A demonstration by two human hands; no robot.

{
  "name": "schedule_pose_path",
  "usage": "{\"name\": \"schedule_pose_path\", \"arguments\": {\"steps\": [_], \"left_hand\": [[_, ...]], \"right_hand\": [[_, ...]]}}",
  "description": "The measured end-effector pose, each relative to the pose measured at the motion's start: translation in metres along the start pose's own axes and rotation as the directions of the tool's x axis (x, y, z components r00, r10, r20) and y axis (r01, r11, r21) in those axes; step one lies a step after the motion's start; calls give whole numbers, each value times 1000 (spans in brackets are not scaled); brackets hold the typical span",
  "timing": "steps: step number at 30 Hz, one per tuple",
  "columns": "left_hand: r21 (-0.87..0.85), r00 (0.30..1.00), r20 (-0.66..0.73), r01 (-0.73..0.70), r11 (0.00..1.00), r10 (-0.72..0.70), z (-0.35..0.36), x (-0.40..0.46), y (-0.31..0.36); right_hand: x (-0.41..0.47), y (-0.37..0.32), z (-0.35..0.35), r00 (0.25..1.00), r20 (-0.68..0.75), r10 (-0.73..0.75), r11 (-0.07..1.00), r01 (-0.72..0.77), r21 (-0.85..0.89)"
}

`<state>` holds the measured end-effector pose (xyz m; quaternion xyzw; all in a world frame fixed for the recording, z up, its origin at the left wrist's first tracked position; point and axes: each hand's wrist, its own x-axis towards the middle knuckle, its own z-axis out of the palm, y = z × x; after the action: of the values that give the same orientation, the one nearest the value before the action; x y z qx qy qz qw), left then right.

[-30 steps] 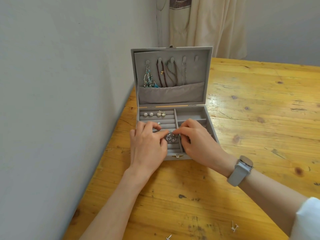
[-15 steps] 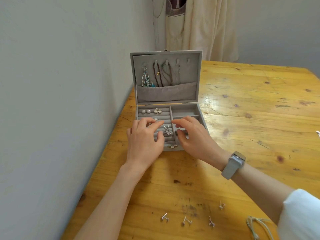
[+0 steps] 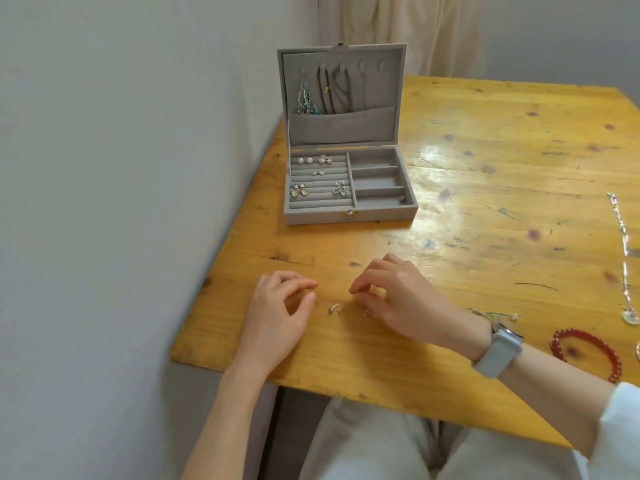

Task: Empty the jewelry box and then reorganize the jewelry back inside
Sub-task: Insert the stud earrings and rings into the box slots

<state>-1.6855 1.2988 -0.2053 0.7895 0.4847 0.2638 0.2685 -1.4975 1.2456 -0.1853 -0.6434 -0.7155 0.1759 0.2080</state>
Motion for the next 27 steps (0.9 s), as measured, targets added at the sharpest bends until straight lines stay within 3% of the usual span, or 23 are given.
{"name": "schedule_pose_path", "arguments": {"steps": [5, 18, 24, 27], "left_hand": [[46, 998, 28, -66, 997, 65, 1, -6, -1], [208, 990, 61, -137, 969, 127, 7, -6, 4], [162, 994, 68, -94, 982, 84, 10, -2, 6], [-14, 997, 69, -26, 1000, 27, 3, 6, 10]], "right_hand": [[-3, -18, 18, 1000, -28, 14, 996, -16, -89], [-5, -13, 20, 991, -127, 44, 993, -57, -100], [-1, -7, 5, 977, -158, 143, 978, -116, 174], [7, -6, -5, 957, -186, 225, 925, -149, 349]]}}
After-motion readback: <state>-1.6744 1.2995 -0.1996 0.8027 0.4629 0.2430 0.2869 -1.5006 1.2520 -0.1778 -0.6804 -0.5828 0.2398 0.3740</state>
